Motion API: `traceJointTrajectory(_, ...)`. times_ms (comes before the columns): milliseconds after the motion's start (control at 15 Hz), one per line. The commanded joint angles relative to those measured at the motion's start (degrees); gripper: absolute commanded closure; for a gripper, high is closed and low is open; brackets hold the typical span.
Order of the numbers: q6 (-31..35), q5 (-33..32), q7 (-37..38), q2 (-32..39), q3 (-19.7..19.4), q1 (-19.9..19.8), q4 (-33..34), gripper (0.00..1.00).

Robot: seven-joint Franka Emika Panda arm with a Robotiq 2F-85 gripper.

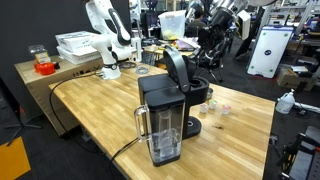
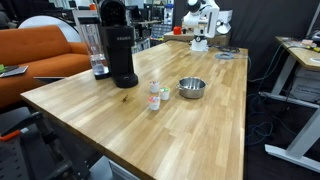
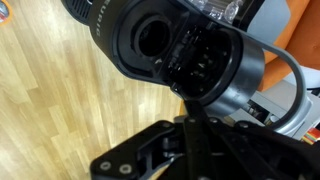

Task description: Take the coffee pot out of the pot and put it on the table then open and close the coffee machine chamber

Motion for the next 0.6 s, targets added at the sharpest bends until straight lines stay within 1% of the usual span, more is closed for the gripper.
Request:
traceJointTrajectory(0, -1.75, 2.69, -3.09, -0.78, 0.18, -0.10, 1.13, 1.00)
traceJointTrajectory(533, -4.42, 2.32, -4.68, -0.44, 1.76, 1.68, 2.86, 1.00)
